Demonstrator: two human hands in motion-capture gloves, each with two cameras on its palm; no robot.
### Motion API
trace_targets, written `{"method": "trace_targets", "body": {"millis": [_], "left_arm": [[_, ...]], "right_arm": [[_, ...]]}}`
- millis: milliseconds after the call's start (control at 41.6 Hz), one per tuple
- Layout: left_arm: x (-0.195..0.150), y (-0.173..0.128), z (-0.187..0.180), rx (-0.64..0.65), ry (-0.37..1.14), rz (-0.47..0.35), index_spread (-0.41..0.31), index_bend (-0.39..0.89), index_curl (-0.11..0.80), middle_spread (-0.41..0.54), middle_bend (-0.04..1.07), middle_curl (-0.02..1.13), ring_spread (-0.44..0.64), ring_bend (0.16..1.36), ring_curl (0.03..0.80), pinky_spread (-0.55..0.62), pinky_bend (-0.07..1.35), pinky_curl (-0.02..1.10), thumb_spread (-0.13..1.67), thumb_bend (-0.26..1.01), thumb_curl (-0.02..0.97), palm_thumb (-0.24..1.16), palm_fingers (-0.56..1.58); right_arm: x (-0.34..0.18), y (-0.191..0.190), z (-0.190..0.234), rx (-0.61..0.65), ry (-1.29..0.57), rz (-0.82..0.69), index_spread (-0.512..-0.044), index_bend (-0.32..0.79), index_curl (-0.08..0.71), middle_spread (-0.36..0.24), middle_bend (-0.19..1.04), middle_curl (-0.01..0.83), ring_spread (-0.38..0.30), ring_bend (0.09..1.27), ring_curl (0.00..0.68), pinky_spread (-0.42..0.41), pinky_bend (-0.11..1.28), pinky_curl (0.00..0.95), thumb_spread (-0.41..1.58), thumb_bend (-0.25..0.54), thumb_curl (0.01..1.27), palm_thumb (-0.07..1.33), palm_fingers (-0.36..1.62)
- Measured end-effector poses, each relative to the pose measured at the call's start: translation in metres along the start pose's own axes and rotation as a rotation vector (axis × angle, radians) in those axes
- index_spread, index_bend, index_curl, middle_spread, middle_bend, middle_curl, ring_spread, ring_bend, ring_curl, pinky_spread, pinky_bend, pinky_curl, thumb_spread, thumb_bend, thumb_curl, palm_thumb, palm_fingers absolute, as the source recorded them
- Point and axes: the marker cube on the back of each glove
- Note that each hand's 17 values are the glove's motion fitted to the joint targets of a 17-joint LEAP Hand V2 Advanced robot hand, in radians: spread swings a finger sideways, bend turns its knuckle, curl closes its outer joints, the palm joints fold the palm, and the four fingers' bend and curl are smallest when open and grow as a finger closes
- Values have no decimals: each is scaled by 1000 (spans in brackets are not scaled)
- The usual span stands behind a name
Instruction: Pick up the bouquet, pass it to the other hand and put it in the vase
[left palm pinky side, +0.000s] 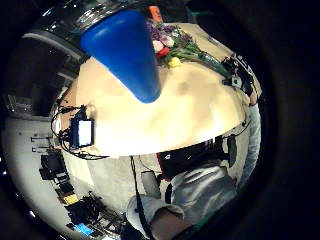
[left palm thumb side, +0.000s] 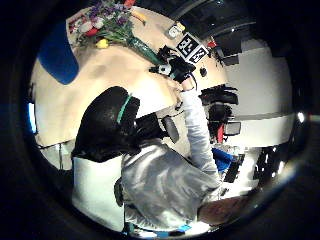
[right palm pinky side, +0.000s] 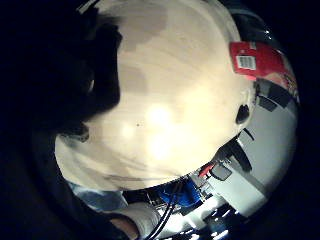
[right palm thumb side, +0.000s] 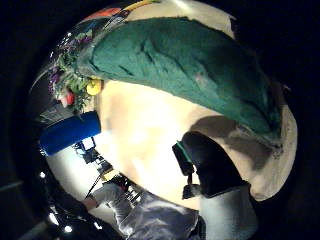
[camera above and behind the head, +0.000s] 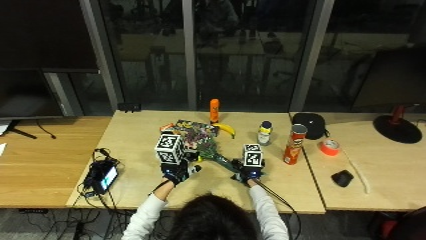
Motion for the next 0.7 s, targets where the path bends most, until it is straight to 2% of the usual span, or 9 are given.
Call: {"method": "trace_targets", "body": {"millis": [48, 72, 96, 168, 289, 409, 433, 505, 698], "left_arm": [[0, 1, 0, 2, 1, -1, 48, 157, 330, 182, 191, 364, 320, 451, 279, 324, 189, 316, 1094, -22, 311, 426, 374], [0, 0, 0, 3, 3, -1, 48, 157, 331, 182, 191, 364, 321, 451, 279, 324, 189, 316, 1094, -22, 311, 426, 374], [-1, 0, 1, 3, 4, -1, 48, 157, 331, 182, 191, 365, 321, 451, 279, 324, 189, 316, 1094, -22, 311, 426, 374], [-1, -2, 5, -4, 6, -1, 49, 159, 333, 183, 191, 365, 322, 450, 280, 324, 188, 317, 1094, -22, 312, 426, 374], [-1, -4, 10, -29, 1, -4, 49, 163, 337, 183, 189, 365, 324, 447, 281, 324, 187, 317, 1094, -22, 313, 426, 376], [-3, -7, 10, -58, 5, -16, 48, 163, 341, 185, 194, 369, 325, 443, 281, 324, 184, 316, 1094, -22, 314, 425, 380], [-3, -8, 10, -61, 8, -18, 48, 162, 341, 185, 194, 369, 325, 442, 281, 324, 184, 316, 1094, -22, 314, 425, 380], [-2, -10, 8, -67, 20, -19, 49, 166, 343, 184, 196, 371, 325, 437, 281, 323, 181, 314, 1094, -22, 315, 425, 386], [4, -28, -3, -65, 118, 8, 49, 160, 346, 185, 190, 372, 324, 445, 284, 324, 185, 316, 1098, -24, 314, 416, 397]], "right_arm": [[-6, 2, 4, 4, -16, -10, -234, 176, 184, -51, 401, 420, -53, 544, 312, 178, 532, 294, 1018, 16, 335, 583, 693], [-8, 4, 6, -3, -29, -11, -243, 238, 211, -72, 428, 435, -86, 550, 316, 108, 485, 283, 1017, 28, 341, 617, 792], [-11, 5, 7, -8, -38, -9, -245, 183, 199, -79, 432, 436, -95, 543, 311, 115, 469, 276, 1016, 18, 339, 614, 768], [-17, 4, 8, 8, -41, -5, -247, 268, 257, -115, 415, 447, -145, 548, 329, -41, 476, 292, 1034, 61, 353, 719, 1017], [-22, 5, -1, 79, 22, 17, -248, 361, 329, -151, 394, 470, -185, 527, 362, -145, 454, 324, 1092, 141, 378, 885, 1139], [-16, 4, -8, 154, -35, 46, -240, 286, 359, -180, 364, 481, -226, 564, 399, -246, 598, 376, 1125, 140, 375, 922, 1306], [-14, 2, -10, 196, -65, 51, -240, 228, 351, -188, 408, 495, -230, 649, 427, -262, 593, 377, 1133, 139, 373, 925, 1401], [-10, -3, -17, 343, -147, 73, -238, 163, 356, -193, 517, 536, -221, 802, 469, -250, 642, 413, 1154, 129, 365, 928, 1514], [-3, 0, -37, 479, -462, 116, -235, 375, 446, -191, 729, 623, -203, 923, 543, -222, 706, 474, 1129, 31, 336, 849, 1512]]}}
